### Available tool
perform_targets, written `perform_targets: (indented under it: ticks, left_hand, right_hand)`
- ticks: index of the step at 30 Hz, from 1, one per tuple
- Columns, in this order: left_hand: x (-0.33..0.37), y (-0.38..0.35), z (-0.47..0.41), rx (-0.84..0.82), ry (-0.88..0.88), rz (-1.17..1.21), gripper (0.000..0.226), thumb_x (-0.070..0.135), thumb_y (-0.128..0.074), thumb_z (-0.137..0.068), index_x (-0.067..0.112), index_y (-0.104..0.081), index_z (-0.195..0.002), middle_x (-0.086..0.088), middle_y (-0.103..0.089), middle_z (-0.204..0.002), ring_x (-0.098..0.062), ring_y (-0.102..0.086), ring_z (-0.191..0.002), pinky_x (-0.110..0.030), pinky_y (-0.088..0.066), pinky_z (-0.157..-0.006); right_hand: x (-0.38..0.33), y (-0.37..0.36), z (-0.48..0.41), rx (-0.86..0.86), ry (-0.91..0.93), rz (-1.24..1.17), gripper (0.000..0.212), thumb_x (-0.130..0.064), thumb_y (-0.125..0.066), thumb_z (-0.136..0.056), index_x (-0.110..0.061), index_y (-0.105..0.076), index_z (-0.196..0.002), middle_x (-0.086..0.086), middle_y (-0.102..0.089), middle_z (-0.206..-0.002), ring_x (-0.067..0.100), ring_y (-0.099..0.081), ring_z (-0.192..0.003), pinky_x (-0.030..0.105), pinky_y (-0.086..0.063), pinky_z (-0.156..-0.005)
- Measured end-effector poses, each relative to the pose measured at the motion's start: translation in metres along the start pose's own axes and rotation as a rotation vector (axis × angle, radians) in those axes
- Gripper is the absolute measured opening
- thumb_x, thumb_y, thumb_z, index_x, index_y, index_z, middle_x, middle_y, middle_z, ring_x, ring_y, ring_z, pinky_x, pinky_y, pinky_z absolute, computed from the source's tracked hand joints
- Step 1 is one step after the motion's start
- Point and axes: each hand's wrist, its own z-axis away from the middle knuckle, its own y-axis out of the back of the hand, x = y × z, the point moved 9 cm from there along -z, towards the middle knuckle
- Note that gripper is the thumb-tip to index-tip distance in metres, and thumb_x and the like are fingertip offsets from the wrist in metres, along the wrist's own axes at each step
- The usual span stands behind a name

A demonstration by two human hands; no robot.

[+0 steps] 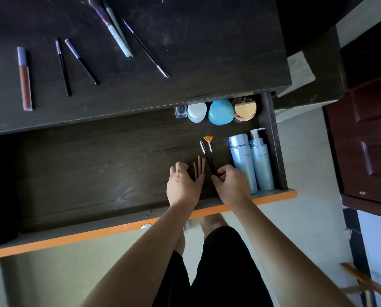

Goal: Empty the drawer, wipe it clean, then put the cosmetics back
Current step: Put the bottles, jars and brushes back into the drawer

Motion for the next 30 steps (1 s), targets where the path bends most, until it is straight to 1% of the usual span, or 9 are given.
perform_targets:
  ticks: [5,10,15,21,24,25,27,29,30]
  left_hand:
    - [-0.006,0.001,0.001,0.017,-0.041,0.0,0.03,0.028,-0.072,-0.083,0.012,-0.058,-0.105,-0.005,-0.061,-0.104,-0.021,-0.058,-0.095,-0.029,-0.046,-0.075]
    - [-0.024,0.007,-0.002,0.036,0.005,0.0,0.031,0.03,-0.073,-0.082,0.012,-0.06,-0.104,-0.005,-0.065,-0.101,-0.022,-0.06,-0.095,-0.029,-0.044,-0.075]
    - [-0.033,0.01,0.0,-0.003,0.024,-0.061,0.03,0.029,-0.072,-0.083,0.011,-0.06,-0.104,-0.003,-0.063,-0.099,-0.021,-0.059,-0.094,-0.026,-0.038,-0.069]
    - [-0.059,0.019,0.003,-0.111,0.089,-0.115,0.032,0.038,-0.073,-0.078,0.01,-0.064,-0.091,-0.006,-0.066,-0.088,-0.025,-0.063,-0.086,-0.027,-0.043,-0.063]
    - [-0.068,0.031,0.007,-0.155,0.086,-0.126,0.04,0.048,-0.073,-0.076,0.01,-0.064,-0.087,-0.005,-0.066,-0.085,-0.026,-0.064,-0.089,-0.027,-0.04,-0.062]
    - [-0.069,0.038,0.01,-0.165,0.073,-0.132,0.042,0.05,-0.071,-0.076,0.011,-0.064,-0.09,-0.005,-0.066,-0.088,-0.026,-0.063,-0.092,-0.028,-0.042,-0.064]
    - [-0.07,0.063,0.016,-0.16,0.025,-0.128,0.052,0.054,-0.067,-0.08,0.015,-0.06,-0.114,-0.006,-0.064,-0.108,-0.026,-0.059,-0.107,-0.031,-0.046,-0.078]
    - [-0.066,0.091,0.02,-0.135,-0.055,-0.133,0.071,0.057,-0.06,-0.085,0.019,-0.041,-0.142,-0.009,-0.048,-0.138,-0.028,-0.046,-0.128,-0.037,-0.042,-0.098]
    - [-0.061,0.107,0.022,-0.114,-0.112,-0.149,0.079,0.06,-0.055,-0.087,0.02,-0.028,-0.15,-0.01,-0.034,-0.151,-0.029,-0.034,-0.138,-0.041,-0.036,-0.107]
  right_hand:
    - [0.002,-0.001,-0.001,-0.004,-0.017,-0.007,0.029,-0.029,-0.068,-0.093,-0.008,-0.068,-0.113,0.006,-0.072,-0.096,0.011,-0.059,-0.079,0.018,-0.041,-0.065]
    - [0.005,-0.001,-0.001,-0.013,-0.05,0.006,0.032,-0.033,-0.069,-0.092,-0.01,-0.069,-0.114,0.006,-0.072,-0.1,0.018,-0.067,-0.091,0.022,-0.045,-0.068]
    - [0.006,-0.001,0.002,-0.033,-0.081,0.112,0.033,-0.037,-0.066,-0.093,-0.01,-0.068,-0.112,0.007,-0.071,-0.098,0.021,-0.067,-0.091,0.027,-0.048,-0.068]
    - [-0.003,0.004,0.015,-0.083,-0.122,0.266,0.027,-0.035,-0.068,-0.092,-0.008,-0.066,-0.092,0.006,-0.065,-0.083,0.021,-0.065,-0.082,0.026,-0.042,-0.063]
    - [-0.009,0.011,0.025,-0.102,-0.155,0.306,0.033,-0.038,-0.067,-0.093,-0.013,-0.053,-0.075,-0.001,-0.051,-0.069,0.017,-0.057,-0.074,0.026,-0.039,-0.061]
    - [-0.013,0.013,0.027,-0.117,-0.163,0.311,0.035,-0.038,-0.065,-0.093,-0.014,-0.05,-0.073,-0.001,-0.051,-0.069,0.018,-0.059,-0.076,0.026,-0.04,-0.062]
    - [-0.026,0.02,0.034,-0.135,-0.163,0.328,0.031,-0.039,-0.063,-0.094,-0.012,-0.053,-0.081,0.003,-0.06,-0.082,0.023,-0.064,-0.088,0.029,-0.043,-0.066]
    - [-0.043,0.03,0.039,-0.133,-0.152,0.35,0.034,-0.044,-0.058,-0.095,-0.011,-0.057,-0.104,0.008,-0.064,-0.108,0.028,-0.062,-0.105,0.033,-0.049,-0.076]
    - [-0.053,0.034,0.039,-0.131,-0.13,0.343,0.04,-0.045,-0.056,-0.096,-0.013,-0.054,-0.12,0.009,-0.061,-0.121,0.029,-0.059,-0.113,0.037,-0.049,-0.083]
